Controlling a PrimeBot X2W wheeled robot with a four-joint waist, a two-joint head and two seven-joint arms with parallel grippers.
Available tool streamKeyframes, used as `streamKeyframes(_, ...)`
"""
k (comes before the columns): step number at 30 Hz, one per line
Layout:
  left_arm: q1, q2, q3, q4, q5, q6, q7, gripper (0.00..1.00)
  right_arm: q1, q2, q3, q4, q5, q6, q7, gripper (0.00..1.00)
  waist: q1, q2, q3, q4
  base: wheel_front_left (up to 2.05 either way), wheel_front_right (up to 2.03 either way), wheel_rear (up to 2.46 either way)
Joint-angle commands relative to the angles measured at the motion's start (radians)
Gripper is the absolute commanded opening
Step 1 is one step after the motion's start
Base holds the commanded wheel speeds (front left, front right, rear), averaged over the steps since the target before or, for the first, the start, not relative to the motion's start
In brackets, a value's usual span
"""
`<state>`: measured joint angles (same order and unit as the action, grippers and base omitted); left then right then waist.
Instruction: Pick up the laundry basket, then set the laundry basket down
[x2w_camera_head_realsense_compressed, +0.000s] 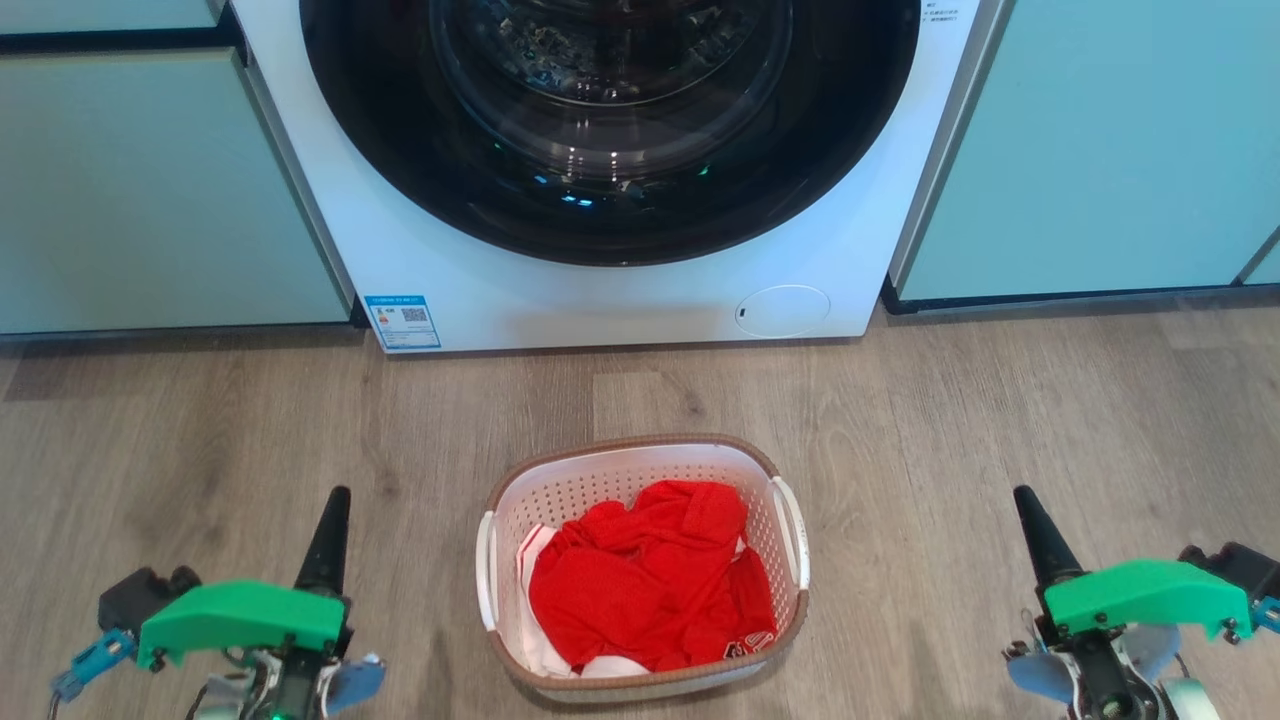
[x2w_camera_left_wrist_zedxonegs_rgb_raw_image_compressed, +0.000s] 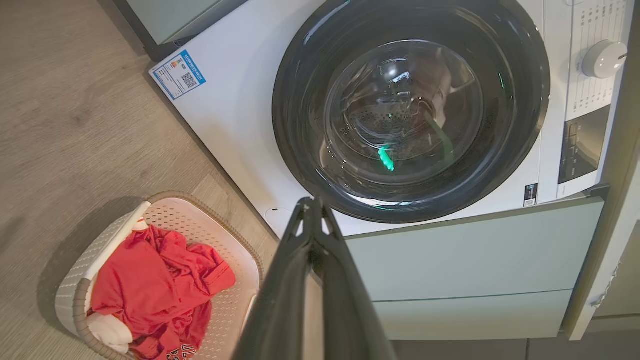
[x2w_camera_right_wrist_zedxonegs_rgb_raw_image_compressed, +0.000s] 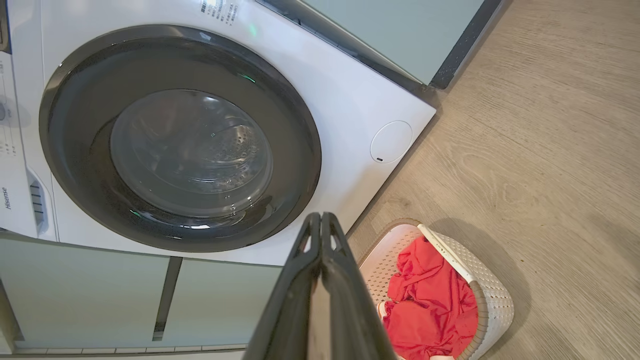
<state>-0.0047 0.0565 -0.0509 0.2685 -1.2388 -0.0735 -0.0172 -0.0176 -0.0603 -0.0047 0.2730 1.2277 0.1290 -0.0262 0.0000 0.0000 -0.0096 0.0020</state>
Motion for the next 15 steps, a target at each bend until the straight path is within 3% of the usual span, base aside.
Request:
streamKeyframes(1, -0.066, 0.011, 0.039, -0.03, -0.027, -0.011, 0.01, 0.0, -0.063, -0.015, 0.004, -0.032, 0.031, 0.001, 0.009, 0.0, 0.0, 0.0, 0.0, 0.0, 0.0, 0.0, 0.0)
streamKeyframes(15, -0.08, 0.01, 0.081, -0.027, -0.17, -0.029, 0.051, 0.0, -0.073, -0.015, -0.028, -0.031, 0.18, 0.001, 0.05, 0.0, 0.0, 0.0, 0.005, -0.001, 0.0, 0.0, 0.0)
